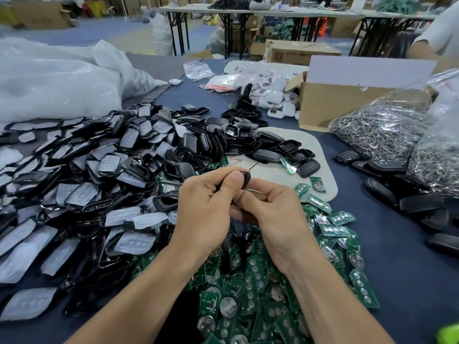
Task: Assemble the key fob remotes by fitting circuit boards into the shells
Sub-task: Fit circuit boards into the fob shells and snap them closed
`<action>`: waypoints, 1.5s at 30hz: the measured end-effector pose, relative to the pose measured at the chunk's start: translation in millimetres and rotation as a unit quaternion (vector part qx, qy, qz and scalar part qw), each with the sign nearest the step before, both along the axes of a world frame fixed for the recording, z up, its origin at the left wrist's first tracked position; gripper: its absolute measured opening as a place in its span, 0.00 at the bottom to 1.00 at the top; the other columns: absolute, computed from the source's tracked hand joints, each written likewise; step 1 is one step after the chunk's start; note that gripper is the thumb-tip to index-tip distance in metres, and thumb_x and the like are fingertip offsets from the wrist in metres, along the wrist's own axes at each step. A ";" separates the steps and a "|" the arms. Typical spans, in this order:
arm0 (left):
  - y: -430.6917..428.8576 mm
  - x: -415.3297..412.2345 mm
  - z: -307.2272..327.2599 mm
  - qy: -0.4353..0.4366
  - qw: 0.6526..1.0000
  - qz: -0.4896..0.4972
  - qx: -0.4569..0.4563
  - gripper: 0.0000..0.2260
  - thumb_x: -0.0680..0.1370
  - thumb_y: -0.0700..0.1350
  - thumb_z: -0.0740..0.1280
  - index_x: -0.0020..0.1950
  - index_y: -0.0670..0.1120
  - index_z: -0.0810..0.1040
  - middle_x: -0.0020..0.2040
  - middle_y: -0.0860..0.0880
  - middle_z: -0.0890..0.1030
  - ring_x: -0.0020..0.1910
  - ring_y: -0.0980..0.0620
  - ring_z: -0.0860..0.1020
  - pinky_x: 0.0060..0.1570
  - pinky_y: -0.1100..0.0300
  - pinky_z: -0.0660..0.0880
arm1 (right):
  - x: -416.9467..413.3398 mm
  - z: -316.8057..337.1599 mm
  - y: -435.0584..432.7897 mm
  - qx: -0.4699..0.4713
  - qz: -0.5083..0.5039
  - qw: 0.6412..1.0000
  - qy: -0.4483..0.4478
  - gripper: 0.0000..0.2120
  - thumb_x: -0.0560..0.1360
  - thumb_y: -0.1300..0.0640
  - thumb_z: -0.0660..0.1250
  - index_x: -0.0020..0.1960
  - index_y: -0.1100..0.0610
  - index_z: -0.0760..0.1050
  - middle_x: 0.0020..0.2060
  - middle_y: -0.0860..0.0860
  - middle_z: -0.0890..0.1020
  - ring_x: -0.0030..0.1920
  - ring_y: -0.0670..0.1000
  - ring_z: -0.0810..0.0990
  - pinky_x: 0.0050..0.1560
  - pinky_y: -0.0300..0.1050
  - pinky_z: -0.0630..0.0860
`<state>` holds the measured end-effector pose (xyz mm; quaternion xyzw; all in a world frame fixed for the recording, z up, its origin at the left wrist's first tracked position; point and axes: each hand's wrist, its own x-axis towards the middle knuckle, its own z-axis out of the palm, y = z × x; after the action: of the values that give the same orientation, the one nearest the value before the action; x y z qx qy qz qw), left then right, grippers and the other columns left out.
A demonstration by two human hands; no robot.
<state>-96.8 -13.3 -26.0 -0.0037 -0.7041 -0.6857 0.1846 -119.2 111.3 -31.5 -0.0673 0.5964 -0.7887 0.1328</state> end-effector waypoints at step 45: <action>-23.3 -1.4 7.8 0.014 0.995 0.005 -0.101 0.20 0.67 0.29 0.81 0.50 0.51 0.89 0.52 0.56 0.89 0.51 0.55 0.87 0.53 0.61 0.83 | -8.4 5.0 18.5 0.163 -0.077 0.962 0.207 0.03 0.67 0.56 0.77 0.41 0.50 0.84 0.35 0.51 0.86 0.36 0.57 0.85 0.41 0.57 0.83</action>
<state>-98.1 -36.6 -18.1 -0.0285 -0.7669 -0.6103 0.1961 -127.6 129.8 -26.5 -0.1597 0.7351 -0.6573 -0.0456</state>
